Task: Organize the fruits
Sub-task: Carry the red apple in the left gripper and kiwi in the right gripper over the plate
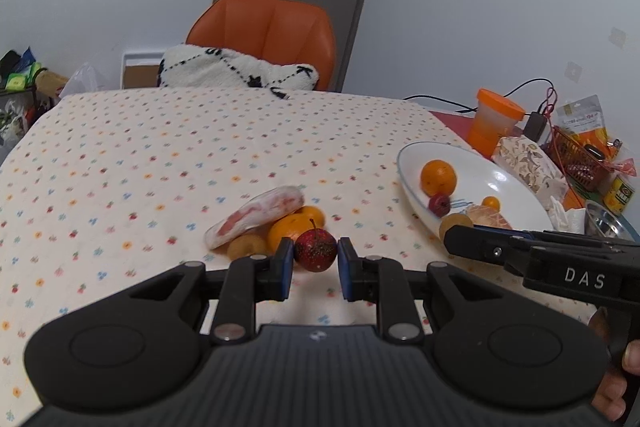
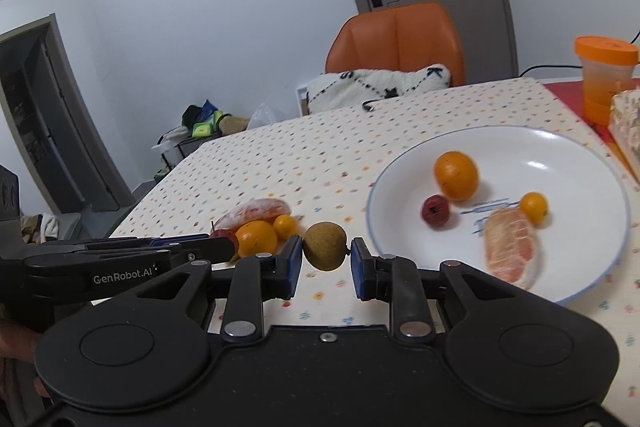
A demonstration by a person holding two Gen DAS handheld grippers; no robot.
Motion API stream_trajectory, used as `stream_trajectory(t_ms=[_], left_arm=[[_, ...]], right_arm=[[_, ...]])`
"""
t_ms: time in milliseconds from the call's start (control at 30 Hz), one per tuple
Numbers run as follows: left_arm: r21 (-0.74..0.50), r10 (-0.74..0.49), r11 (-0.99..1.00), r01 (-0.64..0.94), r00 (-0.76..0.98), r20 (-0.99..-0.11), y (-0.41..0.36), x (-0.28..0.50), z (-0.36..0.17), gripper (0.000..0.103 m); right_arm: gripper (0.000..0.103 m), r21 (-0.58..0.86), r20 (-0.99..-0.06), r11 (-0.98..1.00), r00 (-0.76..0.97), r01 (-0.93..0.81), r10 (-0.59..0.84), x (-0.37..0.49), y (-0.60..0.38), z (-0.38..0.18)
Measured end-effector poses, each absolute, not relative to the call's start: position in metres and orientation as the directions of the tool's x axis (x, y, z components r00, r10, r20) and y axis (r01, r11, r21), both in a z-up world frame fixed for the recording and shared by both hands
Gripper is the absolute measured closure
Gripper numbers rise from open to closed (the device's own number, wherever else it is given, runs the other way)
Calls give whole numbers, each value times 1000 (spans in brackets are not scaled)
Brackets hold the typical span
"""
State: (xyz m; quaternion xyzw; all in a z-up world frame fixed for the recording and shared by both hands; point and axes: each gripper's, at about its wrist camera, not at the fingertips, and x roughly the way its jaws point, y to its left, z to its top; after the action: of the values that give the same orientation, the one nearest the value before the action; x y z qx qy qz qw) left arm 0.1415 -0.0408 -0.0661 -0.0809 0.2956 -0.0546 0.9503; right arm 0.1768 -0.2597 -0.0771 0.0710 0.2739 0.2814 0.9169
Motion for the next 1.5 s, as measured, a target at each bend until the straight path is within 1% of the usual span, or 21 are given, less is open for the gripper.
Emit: stream_trajectory(t_ms=[600,967,1300,1333,1367,1400,1500], left_arm=[[-152,-231,973,176,819,-526,-90,155,-54,81],[-139,-261,965,221,813,-520,-114,165,-51,81],[-136,-294,956,262,800,-524,-134,176,-53,81],[-136,-297,954,266,797,-525,-136,177,-53,81],[-136,-301,953,270,795,-527,-137,178,-54,81],[-136,-303,952,274,793,-528,-139,179,-54,81],[-136,-309,950,281,789,-531,-143,181,-56,81]], right_arm=[[79,295,-427,872,763,-390,486,173,-308,-74],[78,307,-423,893,793,-330,438,175,-336,-77],[78,299,-437,921,822,-250,365,179,-361,-82],[77,297,-439,924,824,-243,358,180,-362,-83],[73,295,-441,926,827,-234,349,180,-363,-83],[71,291,-442,932,833,-218,333,181,-364,-84],[70,277,-443,938,838,-210,318,181,-366,-84]])
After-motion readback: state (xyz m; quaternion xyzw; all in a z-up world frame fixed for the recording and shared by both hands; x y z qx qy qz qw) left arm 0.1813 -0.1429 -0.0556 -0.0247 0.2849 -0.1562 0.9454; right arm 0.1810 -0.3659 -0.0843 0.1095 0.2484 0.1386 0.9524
